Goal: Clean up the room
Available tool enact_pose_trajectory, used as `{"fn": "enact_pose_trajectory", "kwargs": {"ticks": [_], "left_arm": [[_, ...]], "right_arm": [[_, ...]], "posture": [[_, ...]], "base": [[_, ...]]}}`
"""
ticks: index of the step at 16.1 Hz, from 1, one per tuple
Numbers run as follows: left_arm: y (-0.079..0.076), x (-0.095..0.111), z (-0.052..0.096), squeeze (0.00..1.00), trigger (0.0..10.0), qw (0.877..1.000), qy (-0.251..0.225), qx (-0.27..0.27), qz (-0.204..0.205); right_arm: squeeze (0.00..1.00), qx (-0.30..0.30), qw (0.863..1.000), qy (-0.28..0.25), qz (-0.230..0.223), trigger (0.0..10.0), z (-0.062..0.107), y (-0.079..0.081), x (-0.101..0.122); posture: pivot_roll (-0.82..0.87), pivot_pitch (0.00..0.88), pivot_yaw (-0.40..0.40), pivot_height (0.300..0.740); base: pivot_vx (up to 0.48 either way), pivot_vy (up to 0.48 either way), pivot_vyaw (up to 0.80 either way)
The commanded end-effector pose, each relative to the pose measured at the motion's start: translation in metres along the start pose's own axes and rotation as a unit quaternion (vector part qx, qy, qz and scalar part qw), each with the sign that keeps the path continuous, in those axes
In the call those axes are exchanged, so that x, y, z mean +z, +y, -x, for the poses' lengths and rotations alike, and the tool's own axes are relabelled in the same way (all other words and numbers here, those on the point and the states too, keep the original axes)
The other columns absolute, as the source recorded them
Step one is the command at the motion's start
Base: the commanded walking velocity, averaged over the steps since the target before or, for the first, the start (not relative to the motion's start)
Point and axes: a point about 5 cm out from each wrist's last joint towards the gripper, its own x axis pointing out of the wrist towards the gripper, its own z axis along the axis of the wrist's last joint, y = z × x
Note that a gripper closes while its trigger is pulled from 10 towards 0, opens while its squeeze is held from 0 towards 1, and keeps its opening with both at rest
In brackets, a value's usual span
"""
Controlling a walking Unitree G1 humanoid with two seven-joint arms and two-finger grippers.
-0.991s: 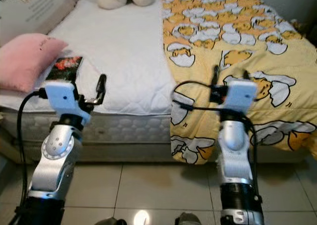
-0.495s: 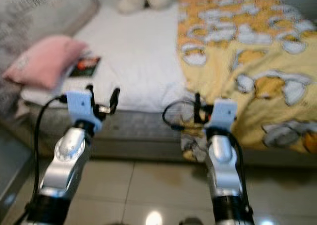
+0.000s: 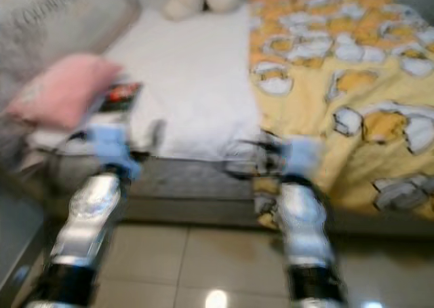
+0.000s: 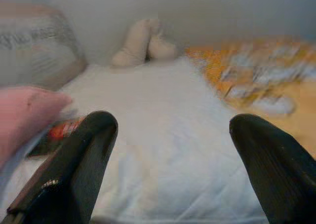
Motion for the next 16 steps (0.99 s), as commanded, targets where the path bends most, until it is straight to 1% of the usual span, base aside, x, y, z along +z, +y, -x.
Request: {"fn": "enact_pose_trajectory", "kwargs": {"ticks": [1,2,3,5,8,9,11,12,13,14,16], "left_arm": [[-0.009,0.004,-0.003,0.00,10.0,1.000,-0.009,-0.011,0.009],[-0.007,0.002,-0.002,0.00,10.0,1.000,-0.006,-0.001,0.006],[-0.003,-0.001,-0.001,0.00,10.0,1.000,0.001,0.016,0.001],[-0.003,-0.005,-0.001,0.00,10.0,1.000,0.009,0.013,-0.005],[-0.003,-0.008,-0.001,0.00,10.0,1.000,0.017,0.004,-0.026],[-0.002,-0.009,0.000,0.00,10.0,0.999,0.019,0.009,-0.028],[0.000,-0.009,0.004,0.00,10.0,0.998,0.014,0.005,-0.057],[0.000,-0.010,0.004,0.00,10.0,0.998,0.015,0.003,-0.058],[-0.002,-0.009,0.004,0.00,10.0,0.998,0.013,-0.005,-0.066],[-0.004,-0.007,0.002,0.00,10.0,0.998,0.010,-0.008,-0.066],[-0.008,-0.004,-0.001,0.00,10.0,0.998,0.006,-0.011,-0.067]], "right_arm": [[0.00,-0.014,1.000,0.012,0.006,10.0,0.003,-0.012,-0.004],[0.00,-0.012,1.000,0.014,0.004,10.0,0.004,-0.012,-0.005],[0.00,-0.015,1.000,0.025,0.001,10.0,0.005,-0.012,-0.009],[0.00,-0.015,0.999,0.033,-0.001,10.0,0.004,-0.012,-0.012],[0.00,-0.015,0.999,0.037,-0.006,10.0,0.001,-0.013,-0.012],[0.00,-0.020,0.999,0.042,-0.013,10.0,0.000,-0.015,-0.015],[0.00,-0.026,0.998,0.049,-0.010,10.0,-0.004,-0.020,-0.018],[0.00,-0.028,0.998,0.051,-0.004,10.0,-0.004,-0.021,-0.019],[0.00,-0.025,0.998,0.052,0.018,10.0,-0.004,-0.026,-0.021],[0.00,-0.028,0.998,0.052,0.022,10.0,-0.004,-0.028,-0.020],[0.00,-0.036,0.998,0.051,0.019,10.0,-0.006,-0.031,-0.020]], "posture": [[-0.18,0.000,0.154,0.740],[-0.18,0.000,0.153,0.740],[-0.18,0.000,0.152,0.740],[-0.18,0.000,0.150,0.740],[-0.17,0.000,0.150,0.740],[-0.16,0.000,0.151,0.740],[-0.16,0.000,0.150,0.740],[-0.16,0.000,0.150,0.740],[-0.16,0.000,0.150,0.740],[-0.17,0.000,0.166,0.740],[-0.18,0.000,0.172,0.740]], "base": [[0.480,0.000,0.00],[0.458,0.000,0.80],[0.000,0.000,0.78],[0.000,0.000,0.76],[0.000,0.000,0.74],[0.000,0.000,0.73],[0.000,0.000,0.72],[0.000,-0.292,0.72],[0.000,-0.480,0.71],[0.000,-0.480,0.71],[0.000,-0.480,0.71]]}}
